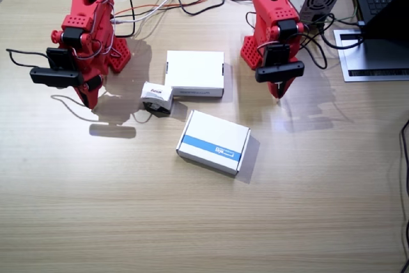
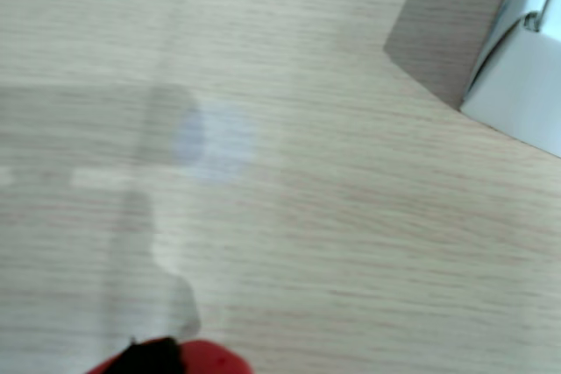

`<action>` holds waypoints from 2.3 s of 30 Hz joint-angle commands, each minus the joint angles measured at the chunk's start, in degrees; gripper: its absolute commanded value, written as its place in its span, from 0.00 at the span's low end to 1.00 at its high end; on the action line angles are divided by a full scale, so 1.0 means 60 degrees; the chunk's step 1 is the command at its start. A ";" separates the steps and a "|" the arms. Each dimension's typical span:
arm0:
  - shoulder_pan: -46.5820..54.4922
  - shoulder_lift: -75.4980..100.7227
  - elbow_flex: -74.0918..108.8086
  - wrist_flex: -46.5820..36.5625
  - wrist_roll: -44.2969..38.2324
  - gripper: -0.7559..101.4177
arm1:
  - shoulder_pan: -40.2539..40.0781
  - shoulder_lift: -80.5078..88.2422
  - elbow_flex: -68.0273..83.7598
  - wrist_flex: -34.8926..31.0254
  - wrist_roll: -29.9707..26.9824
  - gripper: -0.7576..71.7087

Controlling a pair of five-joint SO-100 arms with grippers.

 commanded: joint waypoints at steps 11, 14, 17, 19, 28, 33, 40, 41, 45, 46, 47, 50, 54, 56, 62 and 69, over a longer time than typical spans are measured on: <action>0.0864 0.0278 -0.0146 -0.0073 0.0352 0.01 | -0.1274 0.0249 -0.0103 0.0205 0.0249 0.01; 0.0776 0.0278 -0.0146 -0.0117 0.0308 0.01 | -0.0879 0.0249 -0.0718 0.0410 -0.0029 0.05; 0.0776 0.0278 -0.0146 -0.0117 0.0146 0.01 | -0.1216 0.0220 -0.3179 0.1377 -0.0308 0.19; 0.0776 0.0278 -0.0146 -0.0205 -0.0044 0.01 | -0.2461 0.0103 -0.4805 0.1787 -0.0278 0.35; 0.0835 0.0278 -0.0146 -0.0337 -0.1040 0.01 | -0.7295 -0.2666 -0.7236 0.2944 -0.2432 0.70; 0.0864 0.0278 -0.0146 -0.0601 -0.1685 0.01 | -0.7427 -0.5361 -0.9375 0.3853 -0.5757 0.71; 0.0908 0.0278 -0.0146 -0.0879 -0.2373 0.01 | -0.7148 -1.0825 -1.2056 0.3867 -0.7778 0.75; 0.0894 0.0278 -0.0146 -0.0908 -0.2476 0.01 | -0.7295 -1.1074 -1.2070 0.3896 -0.7925 0.75; 0.0850 0.0278 -0.0146 -0.1011 -0.2607 0.01 | -0.7632 -1.2363 -1.1909 0.3574 -0.8452 0.76; 0.0879 0.0278 -0.0146 -0.1025 -0.2607 0.01 | -0.7690 -1.2715 -1.1909 0.3311 -0.8438 0.76; 0.0908 0.0278 -0.0146 -0.1040 -0.2622 0.01 | -0.7734 -1.3008 -1.1909 0.3164 -0.8525 0.76; 0.0908 0.0278 -0.0146 -0.1113 -0.2739 0.01 | -0.7881 -1.3403 -1.1851 0.2827 -0.8979 0.76; 0.0908 0.0278 -0.0146 -0.1143 -0.2856 0.01 | -0.8364 -1.3916 -1.1953 0.2520 -0.9492 0.76; 0.0908 0.0278 -0.0146 -0.1069 -0.2900 0.01 | -0.8701 -1.4238 -1.1924 0.2285 -0.9507 0.76; 0.0806 0.0278 -0.0146 -0.1055 -0.2915 0.01 | -0.9038 -1.6260 -1.2070 0.0908 -0.9126 0.76; 0.0820 0.0278 -0.0146 -0.1172 -0.2900 0.01 | -0.8481 -1.7988 -1.4502 0.2388 -0.8701 0.44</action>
